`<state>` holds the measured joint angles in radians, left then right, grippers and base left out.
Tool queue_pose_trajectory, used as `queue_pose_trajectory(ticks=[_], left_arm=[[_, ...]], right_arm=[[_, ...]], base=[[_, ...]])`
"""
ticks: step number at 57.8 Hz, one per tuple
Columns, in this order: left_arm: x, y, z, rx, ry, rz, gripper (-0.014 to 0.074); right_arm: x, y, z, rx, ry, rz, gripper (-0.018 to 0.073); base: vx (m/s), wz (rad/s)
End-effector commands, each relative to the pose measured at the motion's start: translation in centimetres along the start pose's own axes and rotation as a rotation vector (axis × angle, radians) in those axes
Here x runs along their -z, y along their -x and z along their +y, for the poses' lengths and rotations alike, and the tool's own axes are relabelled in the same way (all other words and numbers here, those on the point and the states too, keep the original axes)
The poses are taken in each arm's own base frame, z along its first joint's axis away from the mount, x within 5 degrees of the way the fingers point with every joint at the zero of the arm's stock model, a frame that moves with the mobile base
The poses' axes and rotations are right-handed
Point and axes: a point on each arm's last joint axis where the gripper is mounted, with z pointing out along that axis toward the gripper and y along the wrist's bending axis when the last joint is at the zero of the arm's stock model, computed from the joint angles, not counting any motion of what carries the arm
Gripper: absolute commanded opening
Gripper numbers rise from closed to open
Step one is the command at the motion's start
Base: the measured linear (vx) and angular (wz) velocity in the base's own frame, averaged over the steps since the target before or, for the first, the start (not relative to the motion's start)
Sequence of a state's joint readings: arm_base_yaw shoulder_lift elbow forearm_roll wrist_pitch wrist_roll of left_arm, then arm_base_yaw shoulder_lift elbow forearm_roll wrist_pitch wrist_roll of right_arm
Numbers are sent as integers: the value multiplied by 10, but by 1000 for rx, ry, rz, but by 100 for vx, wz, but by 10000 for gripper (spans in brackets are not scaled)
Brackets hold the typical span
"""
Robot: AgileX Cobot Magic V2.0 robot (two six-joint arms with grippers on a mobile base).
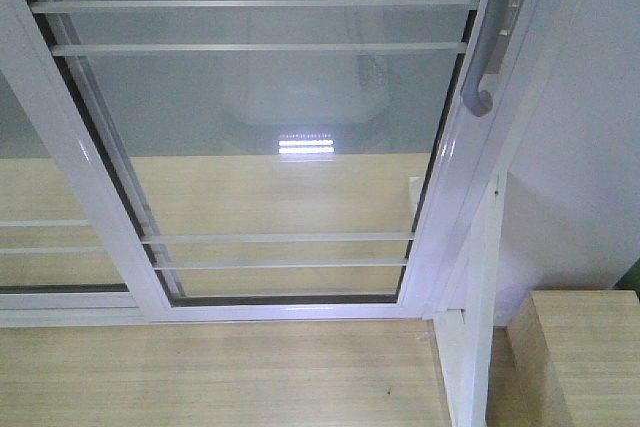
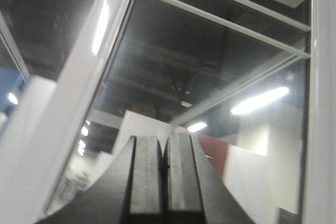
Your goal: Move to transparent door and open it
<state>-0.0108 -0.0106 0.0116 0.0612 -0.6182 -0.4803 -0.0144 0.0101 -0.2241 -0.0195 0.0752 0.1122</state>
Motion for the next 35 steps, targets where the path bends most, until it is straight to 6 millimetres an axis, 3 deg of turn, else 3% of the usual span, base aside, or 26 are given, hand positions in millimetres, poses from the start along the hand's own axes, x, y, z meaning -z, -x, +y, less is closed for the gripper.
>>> queue_pose_trajectory(ticks=[1, 9, 15, 22, 35], left_arm=[[-15, 20, -13, 37, -36, 19, -6], [-39, 45, -27, -148, -33, 122, -6], [-60, 57, -29, -184, 19, 191, -6], [-80, 46, -17, -195, 129, 362, -6], [-93, 14, 1, -194, 227, 565, -6]], right_arm=[[2, 41, 4, 49, 12, -134, -6], [-7, 70, 6, 52, 11, -136, -6], [-25, 77, 7, 65, 7, -85, -6], [-55, 61, 6, 127, 0, 63, -6], [-95, 28, 3, 131, -7, 296, -6]], base=[[0, 0], [0, 0], [0, 0], [0, 0], [0, 0]])
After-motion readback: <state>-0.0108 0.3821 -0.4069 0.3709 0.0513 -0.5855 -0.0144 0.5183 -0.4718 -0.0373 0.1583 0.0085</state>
